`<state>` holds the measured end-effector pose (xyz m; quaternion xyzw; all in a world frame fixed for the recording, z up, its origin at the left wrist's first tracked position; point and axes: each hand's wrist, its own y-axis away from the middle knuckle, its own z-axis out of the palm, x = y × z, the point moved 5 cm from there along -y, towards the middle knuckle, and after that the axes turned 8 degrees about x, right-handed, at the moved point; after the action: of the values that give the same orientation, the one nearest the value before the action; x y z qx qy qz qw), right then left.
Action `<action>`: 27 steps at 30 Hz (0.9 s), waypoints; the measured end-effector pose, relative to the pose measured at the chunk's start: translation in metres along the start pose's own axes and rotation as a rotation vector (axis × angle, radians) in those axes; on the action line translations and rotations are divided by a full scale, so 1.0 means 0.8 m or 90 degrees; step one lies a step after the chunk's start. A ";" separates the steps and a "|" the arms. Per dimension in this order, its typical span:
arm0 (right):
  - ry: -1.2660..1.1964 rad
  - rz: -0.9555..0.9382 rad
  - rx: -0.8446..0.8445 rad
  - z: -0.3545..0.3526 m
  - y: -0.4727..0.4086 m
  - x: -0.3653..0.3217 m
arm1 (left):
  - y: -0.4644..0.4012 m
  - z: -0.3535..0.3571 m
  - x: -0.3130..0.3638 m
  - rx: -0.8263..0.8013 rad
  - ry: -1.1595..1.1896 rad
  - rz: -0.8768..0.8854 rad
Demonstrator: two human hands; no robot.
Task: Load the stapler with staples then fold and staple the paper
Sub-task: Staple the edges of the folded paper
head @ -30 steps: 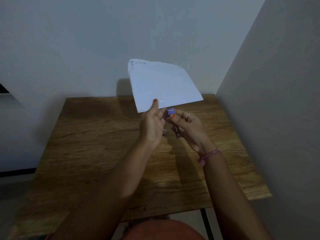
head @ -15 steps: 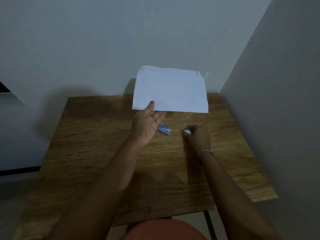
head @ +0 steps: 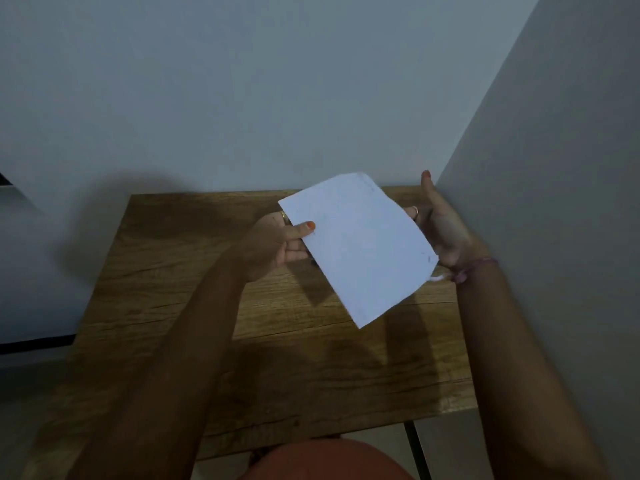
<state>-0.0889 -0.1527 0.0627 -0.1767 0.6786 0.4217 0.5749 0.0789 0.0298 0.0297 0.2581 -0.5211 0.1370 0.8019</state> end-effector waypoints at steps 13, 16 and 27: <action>0.069 -0.087 -0.041 0.010 -0.018 -0.004 | 0.000 0.000 0.010 0.077 -0.093 0.042; 0.070 -0.094 -0.058 0.009 -0.019 -0.002 | 0.002 -0.001 0.014 0.087 -0.094 0.059; 0.005 -0.092 -0.110 0.008 -0.020 0.005 | 0.004 0.004 0.021 0.045 -0.110 0.049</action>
<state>-0.0744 -0.1556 0.0533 -0.2756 0.6274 0.4351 0.5840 0.0823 0.0298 0.0466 0.2766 -0.5925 0.1635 0.7387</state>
